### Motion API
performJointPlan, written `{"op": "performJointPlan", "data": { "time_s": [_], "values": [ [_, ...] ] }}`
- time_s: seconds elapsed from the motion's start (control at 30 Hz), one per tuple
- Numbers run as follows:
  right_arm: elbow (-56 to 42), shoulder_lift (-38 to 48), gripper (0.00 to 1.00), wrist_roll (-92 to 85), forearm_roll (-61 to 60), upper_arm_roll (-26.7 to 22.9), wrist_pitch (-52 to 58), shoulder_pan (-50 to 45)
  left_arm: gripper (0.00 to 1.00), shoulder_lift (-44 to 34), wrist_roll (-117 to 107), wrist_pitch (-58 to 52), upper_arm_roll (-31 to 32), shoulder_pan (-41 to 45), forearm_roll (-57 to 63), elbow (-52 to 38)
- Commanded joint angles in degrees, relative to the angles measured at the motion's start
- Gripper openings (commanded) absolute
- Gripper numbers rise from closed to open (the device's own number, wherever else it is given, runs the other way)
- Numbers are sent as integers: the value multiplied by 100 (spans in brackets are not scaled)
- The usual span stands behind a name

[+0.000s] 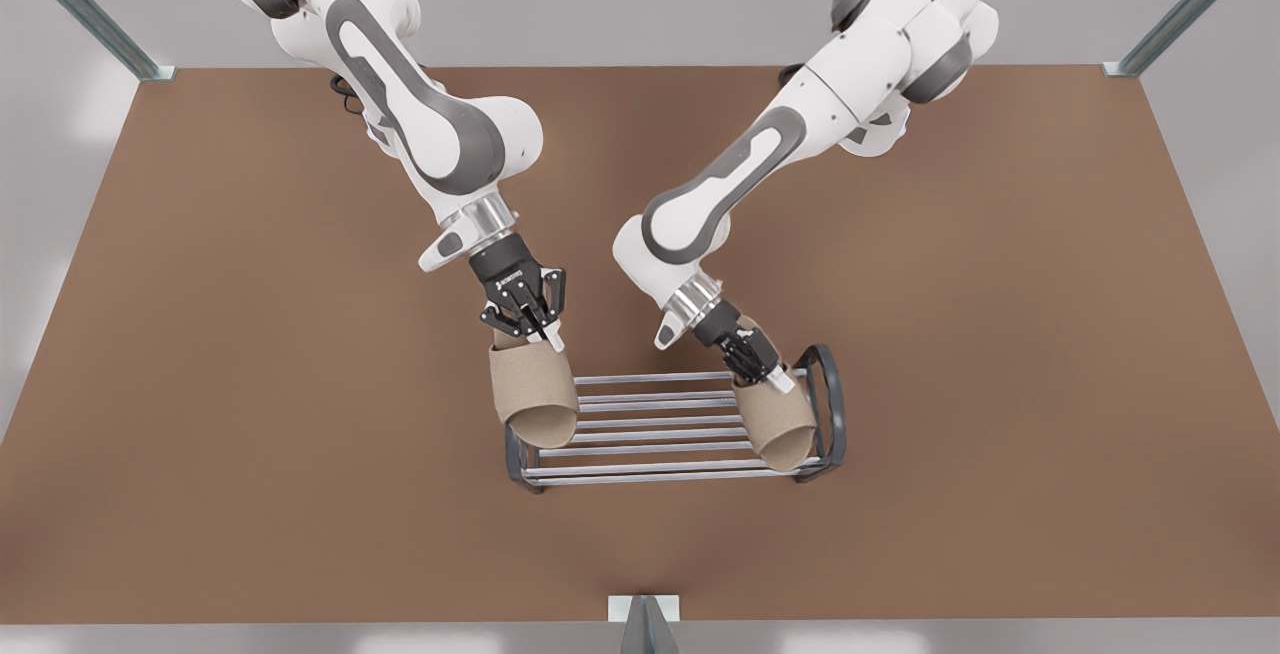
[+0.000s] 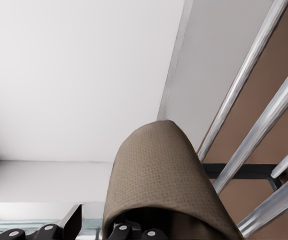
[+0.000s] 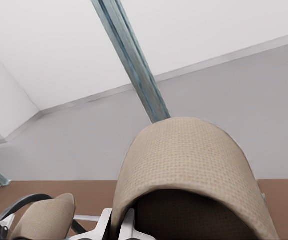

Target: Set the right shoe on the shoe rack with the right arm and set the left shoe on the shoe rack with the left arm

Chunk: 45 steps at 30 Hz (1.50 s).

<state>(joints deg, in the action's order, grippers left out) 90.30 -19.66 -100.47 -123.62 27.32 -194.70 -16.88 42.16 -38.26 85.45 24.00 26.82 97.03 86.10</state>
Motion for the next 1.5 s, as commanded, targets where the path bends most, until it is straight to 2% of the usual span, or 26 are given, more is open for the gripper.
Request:
{"op": "performJointPlan", "data": {
  "time_s": [0.0,0.17,0.4,0.5,0.67,0.77,0.83,0.9,0.97,1.03,1.07,1.1,1.17,1.2,1.27,1.33,1.4,1.43,1.47],
  "values": [
    [-3,-11,21,749,5,1,-15,-8,100,2,-638,-2,0,-2,1,-6],
    [-3,-20,21,757,5,-7,2,10,100,2,-621,77,0,-19,-78,3],
    [6,-20,21,740,-4,1,3,10,100,-261,73,68,88,-10,-1159,179],
    [-118,-125,21,740,-13,37,-6,-34,100,-577,73,33,184,-2,-1537,609],
    [-425,-336,21,801,-13,54,-15,-131,100,-1719,65,-160,562,-1,-2538,1830],
    [-636,-521,21,880,-13,45,-24,-219,100,-3451,196,-143,738,-2,-3383,3456],
    [-864,-723,21,916,-4,10,-59,-465,100,-4146,697,-38,466,-2,-3471,3905],
    [-1198,-1083,21,907,4,-86,-103,-684,100,-4269,1504,717,-736,-2,-3672,3512],
    [-1488,-1478,21,898,22,-376,-112,-1010,100,-3866,1981,1360,-1854,-10,-4910,2344],
    [-1524,-1663,21,889,57,-456,-120,-1098,100,-2644,2007,1255,-2645,-177,-7538,57],
    [-1620,-1786,21,880,57,-508,-112,-1098,100,-2485,1989,1237,-2865,-370,-8699,-488],
    [-1805,-1953,21,880,57,-535,-112,-1107,100,-2485,1981,1237,-2909,-800,-9657,-779],
    [-2033,-2269,21,872,84,-561,-112,-1142,100,-2441,1989,790,-2918,-1530,-10458,-1385],
    [-2130,-2437,21,863,84,-561,-112,-1142,100,-2450,2339,342,-2927,-1724,-10432,-1727],
    [-2270,-2612,21,872,84,-570,-112,-1142,100,-2406,3374,279,-2910,-1724,-10135,-1878],
    [-2332,-2692,21,854,92,-631,-112,-1185,100,-2274,3668,429,-2822,-1680,-9887,-1816],
    [-2350,-2709,21,854,154,-693,-112,-1221,100,-2467,3624,429,-2813,-1706,-9861,-1544],
    [-2367,-2753,55,845,154,-816,-85,-1221,100,-2450,3633,429,-2725,-1707,-9852,-1517],
    [-2368,-2762,67,845,154,-851,-77,-1230,100,-2423,3633,420,-2742,-1698,-9843,-1535]
  ]
}}
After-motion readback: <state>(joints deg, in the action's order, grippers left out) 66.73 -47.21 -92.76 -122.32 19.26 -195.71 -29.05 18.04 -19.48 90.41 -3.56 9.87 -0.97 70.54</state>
